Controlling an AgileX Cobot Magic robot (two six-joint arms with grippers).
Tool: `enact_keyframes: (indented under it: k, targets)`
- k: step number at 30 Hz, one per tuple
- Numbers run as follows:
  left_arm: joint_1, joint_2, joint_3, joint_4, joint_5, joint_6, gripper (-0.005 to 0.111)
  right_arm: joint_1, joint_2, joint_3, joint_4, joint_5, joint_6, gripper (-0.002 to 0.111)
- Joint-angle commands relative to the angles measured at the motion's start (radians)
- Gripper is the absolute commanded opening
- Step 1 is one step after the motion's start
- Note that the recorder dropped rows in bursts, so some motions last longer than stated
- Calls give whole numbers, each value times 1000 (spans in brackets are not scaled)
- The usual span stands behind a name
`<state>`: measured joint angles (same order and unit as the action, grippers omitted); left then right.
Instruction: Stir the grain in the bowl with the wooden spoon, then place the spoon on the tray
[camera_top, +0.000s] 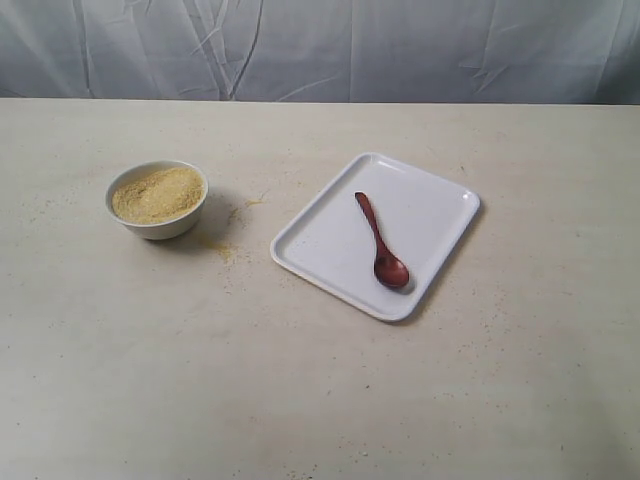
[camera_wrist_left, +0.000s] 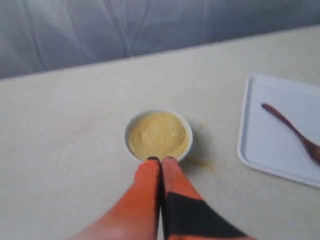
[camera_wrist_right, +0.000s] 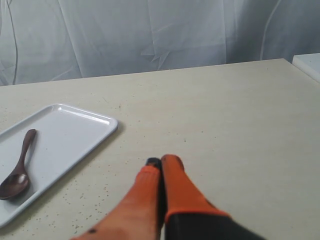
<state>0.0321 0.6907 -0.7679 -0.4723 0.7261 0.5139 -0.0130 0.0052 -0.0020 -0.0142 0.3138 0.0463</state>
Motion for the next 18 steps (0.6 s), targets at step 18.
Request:
enact_keyframes:
  k: [18]
  targets:
    - [-83, -679, 768, 16, -667, -6, 0, 3, -5, 2, 2, -9, -1, 0]
